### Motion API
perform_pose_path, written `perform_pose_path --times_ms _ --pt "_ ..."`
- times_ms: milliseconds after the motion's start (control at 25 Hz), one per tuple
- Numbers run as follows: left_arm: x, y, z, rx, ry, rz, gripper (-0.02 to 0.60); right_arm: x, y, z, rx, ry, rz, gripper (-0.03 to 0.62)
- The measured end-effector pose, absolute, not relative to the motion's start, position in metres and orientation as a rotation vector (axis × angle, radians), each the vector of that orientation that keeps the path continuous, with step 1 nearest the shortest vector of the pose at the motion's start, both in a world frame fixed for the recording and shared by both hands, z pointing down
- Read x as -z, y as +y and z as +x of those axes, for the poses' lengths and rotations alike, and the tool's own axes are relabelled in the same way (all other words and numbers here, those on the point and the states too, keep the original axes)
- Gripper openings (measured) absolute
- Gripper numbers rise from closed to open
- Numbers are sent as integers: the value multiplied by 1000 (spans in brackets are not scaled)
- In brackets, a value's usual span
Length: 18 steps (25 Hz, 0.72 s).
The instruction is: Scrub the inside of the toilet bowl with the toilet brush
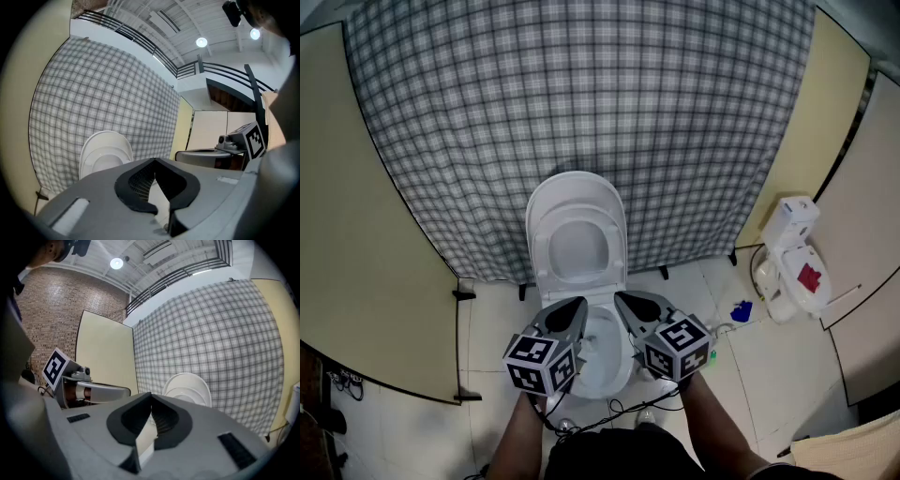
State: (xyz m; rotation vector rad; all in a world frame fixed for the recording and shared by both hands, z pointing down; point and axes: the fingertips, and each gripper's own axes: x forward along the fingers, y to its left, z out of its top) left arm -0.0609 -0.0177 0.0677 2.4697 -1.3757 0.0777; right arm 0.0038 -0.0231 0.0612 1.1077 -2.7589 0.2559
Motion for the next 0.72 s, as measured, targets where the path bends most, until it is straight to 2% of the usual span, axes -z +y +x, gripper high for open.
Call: perform_pose_path --times_ms 440,720 --pt "-139 -28 -41 -144 -1331 2414 8 -126 -34 33 -322 -2633 1123 14" --pt "-209 -23 -17 -215 -1275 2341 8 -202 -25 73 -442 -2484 1165 17"
